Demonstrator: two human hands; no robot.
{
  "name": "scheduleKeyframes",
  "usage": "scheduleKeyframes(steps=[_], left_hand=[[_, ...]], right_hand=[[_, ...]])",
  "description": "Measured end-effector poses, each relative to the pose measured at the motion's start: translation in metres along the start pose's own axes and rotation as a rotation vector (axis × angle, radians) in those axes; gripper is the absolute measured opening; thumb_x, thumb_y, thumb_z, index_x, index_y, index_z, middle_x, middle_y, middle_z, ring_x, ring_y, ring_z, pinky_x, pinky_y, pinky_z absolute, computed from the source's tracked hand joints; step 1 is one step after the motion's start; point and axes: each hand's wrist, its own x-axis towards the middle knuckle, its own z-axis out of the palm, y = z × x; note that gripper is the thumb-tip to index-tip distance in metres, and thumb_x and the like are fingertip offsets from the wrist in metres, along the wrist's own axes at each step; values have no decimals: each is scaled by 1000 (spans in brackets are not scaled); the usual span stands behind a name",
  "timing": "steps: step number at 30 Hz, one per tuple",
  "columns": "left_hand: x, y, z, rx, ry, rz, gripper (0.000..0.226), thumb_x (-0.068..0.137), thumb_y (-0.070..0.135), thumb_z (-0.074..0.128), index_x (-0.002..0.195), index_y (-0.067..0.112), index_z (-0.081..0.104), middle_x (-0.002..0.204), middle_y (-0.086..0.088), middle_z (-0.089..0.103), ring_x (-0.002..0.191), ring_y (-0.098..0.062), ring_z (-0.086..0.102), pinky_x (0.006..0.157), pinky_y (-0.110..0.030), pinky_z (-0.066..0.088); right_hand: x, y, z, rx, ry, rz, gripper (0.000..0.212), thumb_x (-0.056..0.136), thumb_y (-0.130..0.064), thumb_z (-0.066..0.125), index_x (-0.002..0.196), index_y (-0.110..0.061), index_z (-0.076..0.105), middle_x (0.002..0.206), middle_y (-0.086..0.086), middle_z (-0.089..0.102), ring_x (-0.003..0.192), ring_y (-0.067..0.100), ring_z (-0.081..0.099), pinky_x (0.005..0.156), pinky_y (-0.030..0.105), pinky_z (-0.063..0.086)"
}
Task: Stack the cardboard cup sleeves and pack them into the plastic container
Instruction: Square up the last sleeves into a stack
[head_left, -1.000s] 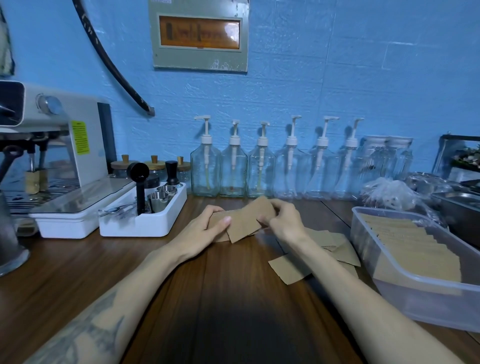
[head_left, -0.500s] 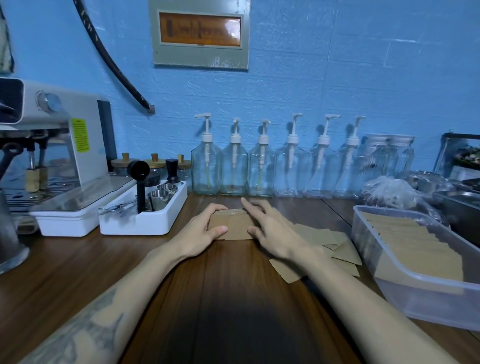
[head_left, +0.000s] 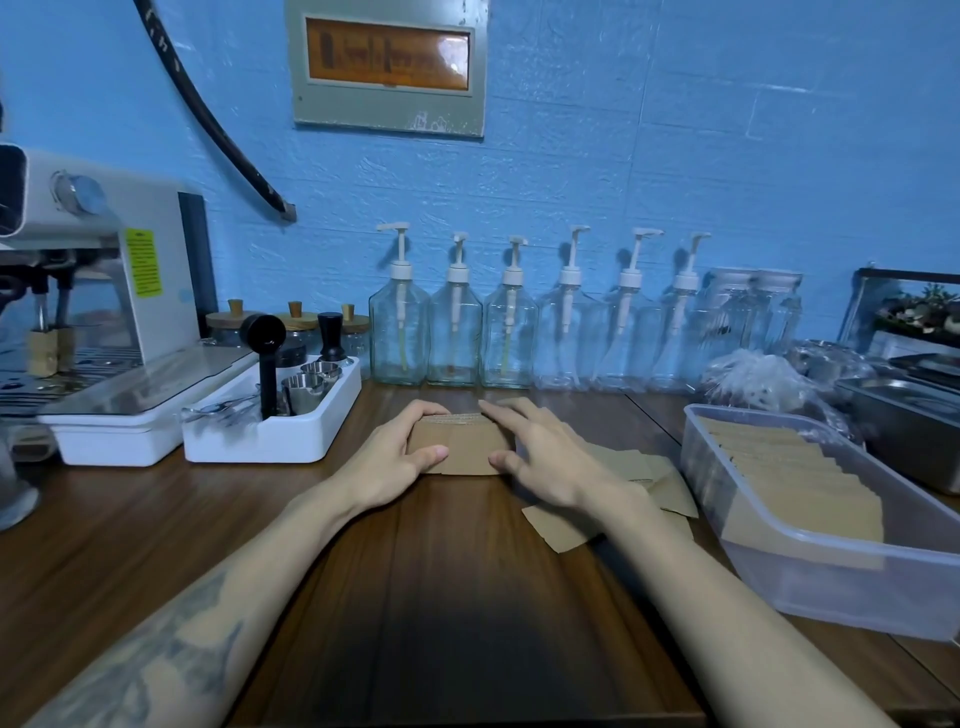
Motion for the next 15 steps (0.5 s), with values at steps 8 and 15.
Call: scheduleKeyframes(steps=[8, 15], left_hand=[[-7, 9, 5, -24, -19, 4, 34, 95, 23, 64, 124, 35, 50, 110, 23, 58, 82, 14, 54, 69, -9, 37], [-12, 13, 5, -26, -47, -8, 34, 95, 26, 63, 124, 37, 50, 114, 13, 60, 98, -5, 59, 82, -27, 46]], right_hand=[[-41, 23, -31, -51, 44, 191, 55, 97, -52, 48, 143, -23, 47, 142, -3, 44, 132, 21, 37, 105, 43, 34], [-82, 24, -34, -71, -158, 301, 86, 78, -79, 50, 148, -32, 35, 152, -4, 36, 138, 23, 31, 107, 44, 27]])
